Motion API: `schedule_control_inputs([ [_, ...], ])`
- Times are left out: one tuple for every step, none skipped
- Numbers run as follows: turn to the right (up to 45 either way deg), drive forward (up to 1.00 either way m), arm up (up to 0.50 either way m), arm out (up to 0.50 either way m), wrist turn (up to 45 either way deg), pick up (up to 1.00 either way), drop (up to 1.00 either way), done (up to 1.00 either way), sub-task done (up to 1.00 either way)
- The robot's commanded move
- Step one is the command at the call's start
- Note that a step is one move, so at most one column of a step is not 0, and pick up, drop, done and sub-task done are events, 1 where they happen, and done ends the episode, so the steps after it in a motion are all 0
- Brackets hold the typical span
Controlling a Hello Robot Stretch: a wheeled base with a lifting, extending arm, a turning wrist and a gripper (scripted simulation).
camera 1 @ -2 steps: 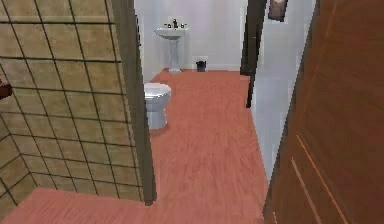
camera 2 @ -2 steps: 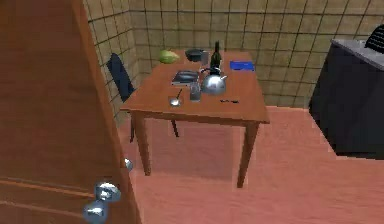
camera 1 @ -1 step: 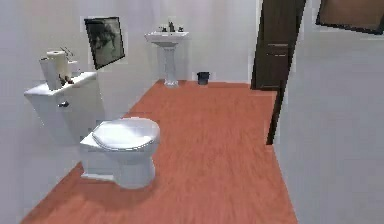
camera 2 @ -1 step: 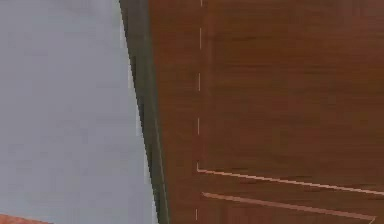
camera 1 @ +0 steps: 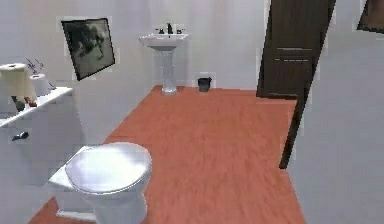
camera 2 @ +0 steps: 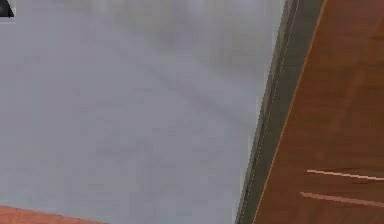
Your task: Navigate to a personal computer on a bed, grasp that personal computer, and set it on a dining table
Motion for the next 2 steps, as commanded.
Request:
schedule_control_inputs([
  [12.0, 0.00, 0.00, 0.00, 0.0, 0.00, 0.00, 0.00, 0.00],
  [0.0, 1.00, 0.00, 0.00, 0.0, 0.00, 0.00, 0.00, 0.00],
])
